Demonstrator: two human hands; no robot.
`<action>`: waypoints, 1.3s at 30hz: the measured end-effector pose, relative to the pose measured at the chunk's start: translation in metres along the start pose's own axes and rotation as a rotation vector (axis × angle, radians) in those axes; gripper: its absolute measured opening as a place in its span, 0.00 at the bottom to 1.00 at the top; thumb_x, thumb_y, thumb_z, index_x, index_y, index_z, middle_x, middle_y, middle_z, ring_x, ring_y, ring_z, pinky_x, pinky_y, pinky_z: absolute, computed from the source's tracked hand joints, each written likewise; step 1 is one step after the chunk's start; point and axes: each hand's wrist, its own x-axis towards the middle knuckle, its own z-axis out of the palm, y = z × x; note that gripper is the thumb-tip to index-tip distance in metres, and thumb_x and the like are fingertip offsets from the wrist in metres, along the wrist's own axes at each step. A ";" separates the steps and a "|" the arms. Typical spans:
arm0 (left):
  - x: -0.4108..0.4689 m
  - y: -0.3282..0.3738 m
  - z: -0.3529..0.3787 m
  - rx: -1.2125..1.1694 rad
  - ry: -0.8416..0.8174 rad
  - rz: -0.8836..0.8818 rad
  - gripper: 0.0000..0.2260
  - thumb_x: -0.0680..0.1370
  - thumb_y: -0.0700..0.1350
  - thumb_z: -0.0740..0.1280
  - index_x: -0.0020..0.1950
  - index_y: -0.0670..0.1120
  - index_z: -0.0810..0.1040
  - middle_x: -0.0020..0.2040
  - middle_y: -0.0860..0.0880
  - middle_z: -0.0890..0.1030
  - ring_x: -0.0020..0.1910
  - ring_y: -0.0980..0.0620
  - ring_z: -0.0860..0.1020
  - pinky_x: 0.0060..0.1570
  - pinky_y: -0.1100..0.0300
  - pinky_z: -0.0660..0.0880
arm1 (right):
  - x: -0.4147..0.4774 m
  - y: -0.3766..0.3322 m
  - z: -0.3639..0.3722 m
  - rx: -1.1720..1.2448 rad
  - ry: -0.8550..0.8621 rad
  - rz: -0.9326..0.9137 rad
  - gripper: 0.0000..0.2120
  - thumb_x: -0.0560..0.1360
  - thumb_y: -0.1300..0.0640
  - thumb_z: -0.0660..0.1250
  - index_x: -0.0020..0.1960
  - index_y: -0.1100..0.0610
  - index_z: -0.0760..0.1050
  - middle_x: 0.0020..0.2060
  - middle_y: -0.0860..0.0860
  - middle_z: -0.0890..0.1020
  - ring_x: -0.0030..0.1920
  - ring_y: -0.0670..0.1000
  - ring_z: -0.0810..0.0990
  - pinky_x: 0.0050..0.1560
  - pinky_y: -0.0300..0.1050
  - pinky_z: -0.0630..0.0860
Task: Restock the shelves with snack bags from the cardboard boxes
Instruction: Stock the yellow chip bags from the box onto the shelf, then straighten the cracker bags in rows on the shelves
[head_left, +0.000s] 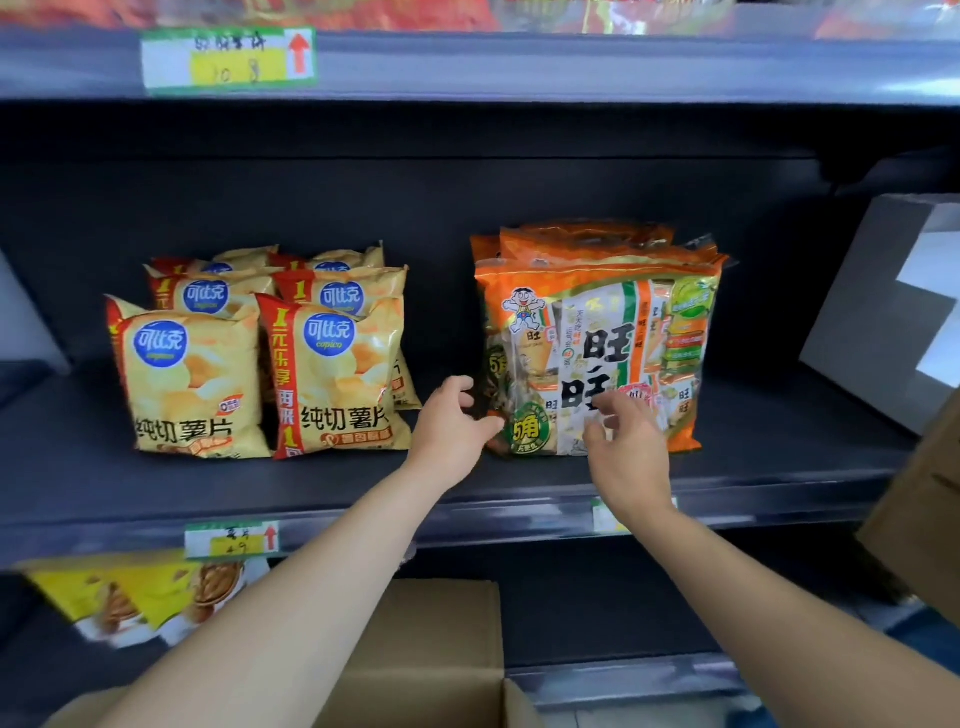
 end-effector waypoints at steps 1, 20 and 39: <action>-0.003 -0.005 -0.006 0.007 0.006 -0.003 0.24 0.75 0.43 0.70 0.70 0.47 0.68 0.62 0.48 0.74 0.53 0.51 0.76 0.51 0.59 0.72 | -0.005 -0.004 0.004 0.001 -0.019 -0.019 0.13 0.79 0.60 0.61 0.63 0.58 0.73 0.60 0.53 0.75 0.59 0.54 0.75 0.57 0.49 0.74; -0.039 -0.020 -0.107 0.258 0.075 0.179 0.12 0.78 0.39 0.65 0.60 0.48 0.76 0.55 0.53 0.76 0.50 0.54 0.77 0.46 0.66 0.70 | -0.040 -0.092 0.040 -0.079 -0.160 -0.387 0.16 0.79 0.58 0.62 0.67 0.56 0.73 0.61 0.50 0.77 0.63 0.51 0.72 0.61 0.41 0.68; -0.077 0.245 -0.249 0.639 -0.124 0.450 0.16 0.81 0.43 0.58 0.70 0.48 0.69 0.66 0.54 0.71 0.66 0.53 0.69 0.63 0.62 0.63 | 0.026 -0.269 -0.181 -0.300 0.060 -0.777 0.11 0.73 0.57 0.63 0.54 0.59 0.77 0.47 0.54 0.82 0.48 0.54 0.75 0.47 0.45 0.70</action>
